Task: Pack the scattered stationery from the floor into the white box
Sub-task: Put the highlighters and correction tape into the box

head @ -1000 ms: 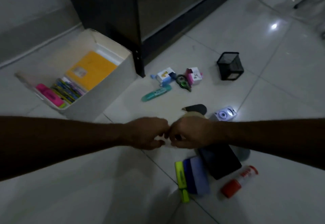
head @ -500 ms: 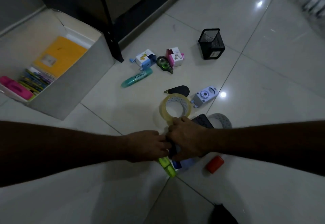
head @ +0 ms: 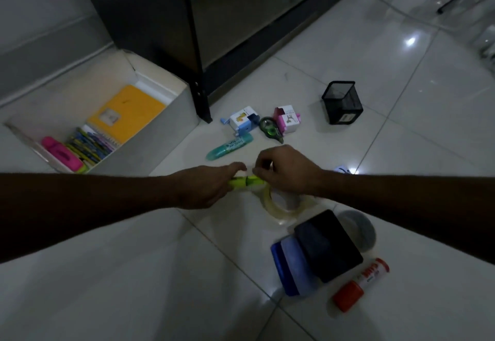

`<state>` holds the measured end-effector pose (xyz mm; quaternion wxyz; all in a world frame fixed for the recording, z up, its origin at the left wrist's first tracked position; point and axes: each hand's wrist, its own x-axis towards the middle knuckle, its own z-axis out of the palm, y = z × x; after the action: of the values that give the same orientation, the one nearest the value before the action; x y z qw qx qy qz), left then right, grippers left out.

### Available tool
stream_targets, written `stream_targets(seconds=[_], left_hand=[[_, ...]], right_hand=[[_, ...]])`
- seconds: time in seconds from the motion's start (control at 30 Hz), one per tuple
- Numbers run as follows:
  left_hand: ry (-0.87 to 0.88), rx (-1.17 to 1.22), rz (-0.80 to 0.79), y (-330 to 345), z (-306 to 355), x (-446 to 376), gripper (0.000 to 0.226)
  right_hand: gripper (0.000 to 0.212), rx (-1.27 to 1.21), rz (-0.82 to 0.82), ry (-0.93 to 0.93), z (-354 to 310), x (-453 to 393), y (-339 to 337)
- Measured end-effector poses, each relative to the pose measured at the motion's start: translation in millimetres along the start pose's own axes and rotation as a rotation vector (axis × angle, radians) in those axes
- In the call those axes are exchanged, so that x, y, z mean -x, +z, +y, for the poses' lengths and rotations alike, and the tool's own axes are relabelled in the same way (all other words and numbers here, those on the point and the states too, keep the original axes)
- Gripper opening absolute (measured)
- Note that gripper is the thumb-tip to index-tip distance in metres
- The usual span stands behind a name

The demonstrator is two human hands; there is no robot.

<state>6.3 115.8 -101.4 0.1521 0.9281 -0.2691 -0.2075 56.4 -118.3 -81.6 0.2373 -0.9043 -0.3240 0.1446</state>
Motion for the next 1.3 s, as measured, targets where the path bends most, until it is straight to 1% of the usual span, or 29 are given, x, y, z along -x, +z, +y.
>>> stream_targets(seconds=[0.03, 0.1, 0.23, 0.3, 0.37, 0.43, 0.47, 0.53, 0.63, 0.73, 0.8, 0.9, 1.0, 1.07, 1.17, 1.27, 1.3], left_hand=[[-0.002, -0.003, 0.063, -3, -5, -5, 0.051], [-0.021, -0.009, 0.154, -6, -13, -18, 0.051], [-0.255, 0.013, 0.284, -12, -30, -45, 0.021], [-0.313, -0.021, 0.342, -12, -42, -55, 0.017], [-0.367, -0.034, 0.336, -9, -53, -64, 0.025], [-0.415, -0.029, 0.282, -4, -60, -72, 0.039], [-0.434, -0.031, 0.258, 0, -62, -75, 0.042], [-0.447, -0.026, 0.251, 8, -62, -81, 0.04], [-0.424, 0.013, 0.256, 12, -64, -84, 0.034], [-0.39, 0.048, 0.221, 7, -66, -82, 0.021], [-0.367, 0.066, 0.197, -2, -65, -77, 0.015], [-0.314, 0.073, 0.204, -18, -60, -63, 0.017], [-0.232, 0.068, 0.238, -35, -56, -43, 0.021], [-0.153, 0.073, 0.273, -48, -53, -27, 0.025], [-0.067, 0.057, 0.305, -74, -48, 3, 0.031], [-0.053, 0.001, 0.351, -104, -50, 43, 0.026], [-0.063, -0.037, 0.356, -114, -53, 57, 0.026]], right_hand=[[0.022, -0.021, 0.039, 0.038, 4, -12, -5], [0.022, -0.016, 0.116, 0.093, 17, -34, -13], [0.019, 0.152, 0.164, 0.195, 49, -68, -23], [0.023, 0.212, 0.172, 0.242, 63, -77, -23], [0.029, 0.266, 0.161, 0.264, 74, -82, -20], [0.027, 0.278, 0.152, 0.295, 78, -83, -16], [0.026, 0.272, 0.152, 0.313, 78, -83, -13], [0.025, 0.285, 0.143, 0.346, 80, -82, -5], [0.024, 0.291, 0.14, 0.37, 81, -81, 6], [0.021, 0.216, 0.172, 0.393, 81, -82, 7], [0.021, 0.155, 0.194, 0.417, 79, -80, 3], [0.018, 0.076, 0.242, 0.434, 69, -75, -4], [0.013, -0.016, 0.384, 0.462, 50, -71, -14], [0.015, -0.084, 0.462, 0.434, 32, -68, -18], [0.021, -0.237, 0.502, 0.355, -1, -63, -25], [0.033, -0.281, 0.48, 0.247, -36, -63, -32], [0.034, -0.283, 0.464, 0.202, -45, -65, -33]])
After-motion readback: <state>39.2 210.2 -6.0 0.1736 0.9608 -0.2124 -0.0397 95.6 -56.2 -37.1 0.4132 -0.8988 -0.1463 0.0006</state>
